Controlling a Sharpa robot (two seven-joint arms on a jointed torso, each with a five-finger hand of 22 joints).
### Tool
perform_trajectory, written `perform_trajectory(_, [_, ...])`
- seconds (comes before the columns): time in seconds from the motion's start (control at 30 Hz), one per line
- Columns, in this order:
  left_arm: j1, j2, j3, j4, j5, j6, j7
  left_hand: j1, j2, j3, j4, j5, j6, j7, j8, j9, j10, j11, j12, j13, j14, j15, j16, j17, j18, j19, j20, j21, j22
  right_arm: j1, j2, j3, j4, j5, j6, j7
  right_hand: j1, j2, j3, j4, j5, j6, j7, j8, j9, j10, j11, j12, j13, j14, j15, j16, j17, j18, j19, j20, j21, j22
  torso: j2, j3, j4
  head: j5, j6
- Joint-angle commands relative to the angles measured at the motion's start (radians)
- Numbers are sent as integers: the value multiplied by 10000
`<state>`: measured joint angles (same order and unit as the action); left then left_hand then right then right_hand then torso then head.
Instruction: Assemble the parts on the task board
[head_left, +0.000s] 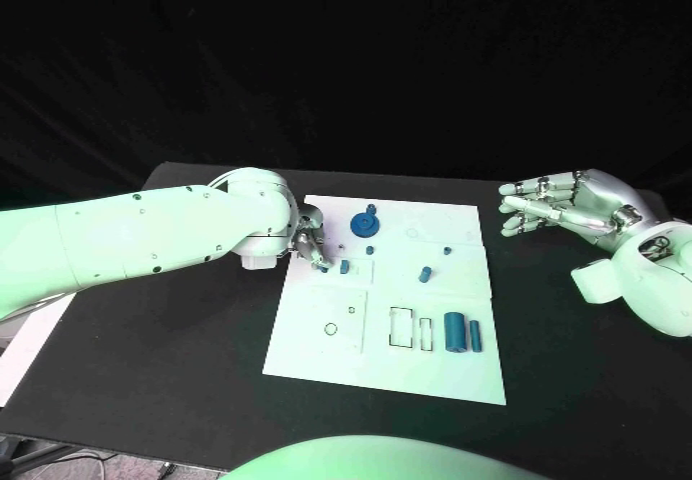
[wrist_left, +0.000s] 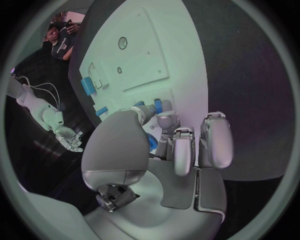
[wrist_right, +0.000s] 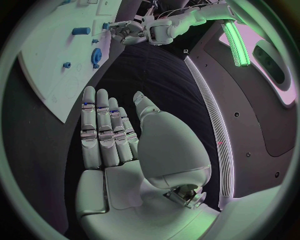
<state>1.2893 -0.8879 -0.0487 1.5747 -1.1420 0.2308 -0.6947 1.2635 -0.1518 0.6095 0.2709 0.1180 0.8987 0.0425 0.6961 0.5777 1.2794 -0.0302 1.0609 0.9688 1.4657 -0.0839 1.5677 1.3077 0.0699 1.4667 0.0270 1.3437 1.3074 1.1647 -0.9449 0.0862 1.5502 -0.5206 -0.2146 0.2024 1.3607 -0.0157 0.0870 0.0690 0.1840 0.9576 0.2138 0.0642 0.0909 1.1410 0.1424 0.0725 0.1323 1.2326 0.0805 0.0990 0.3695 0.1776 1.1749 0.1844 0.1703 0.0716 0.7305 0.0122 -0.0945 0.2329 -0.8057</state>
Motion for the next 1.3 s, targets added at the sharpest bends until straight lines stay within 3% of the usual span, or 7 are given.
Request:
perform_trajectory(0.03, [-66, 99, -52, 3, 150, 477, -468, -152, 102, 690, -593, 65, 89, -53, 31, -10, 94, -7, 34, 45, 1051, -26, 31, 2630, -126, 78, -20, 30, 740, -7, -16, 2, 11, -170, -109, -12, 21, 109, -16, -12, 50, -54, 5, 10, -14, -72, 20, 66, -13, 30, 30, -64, -16, 66, 67, 18, -59, -15, -6, -6, 0, -20, -36])
perform_trajectory(0.27, [-65, 165, -54, -46, 155, 655, -533, -978, 79, 471, -296, -8, 224, -88, 2, -50, 134, -33, 77, 105, 1051, -44, 31, 2630, -132, 102, -40, 33, 773, -6, -17, 2, 31, -186, -225, -89, 33, 173, 12, -37, 326, -65, 8, 6, -21, -93, 20, 78, -58, 22, 28, -87, -27, 65, 98, 11, -118, -24, -1, -3, 13, -21, -39])
perform_trajectory(0.93, [-65, 230, -52, -194, 131, 437, -537, -2004, -169, -345, 79, -25, 535, -150, -29, -135, 296, -78, 294, 352, 1051, -82, 31, 2630, -164, 177, -77, 130, 912, -6, -25, 3, 64, -190, -248, -89, 18, 178, 12, -39, 452, -68, 9, 6, -24, -98, 22, 86, -77, 23, 29, -95, -31, 64, 112, 10, -144, -26, -4, -11, 8, -12, -49])
perform_trajectory(1.3, [-65, 175, -49, -309, 116, 286, -478, -2848, -116, -1873, 201, -27, 690, -151, -100, -360, 262, -74, 213, 276, 1051, -84, 31, 2630, -159, 168, -79, 65, 925, -6, 7, 3, 33, -189, -275, -51, 26, 160, 9, -55, 473, -77, 11, 2, -27, -109, 24, 83, -86, 14, 31, -102, -35, 62, 110, 11, -157, -29, -4, -10, 2, -3, -14])
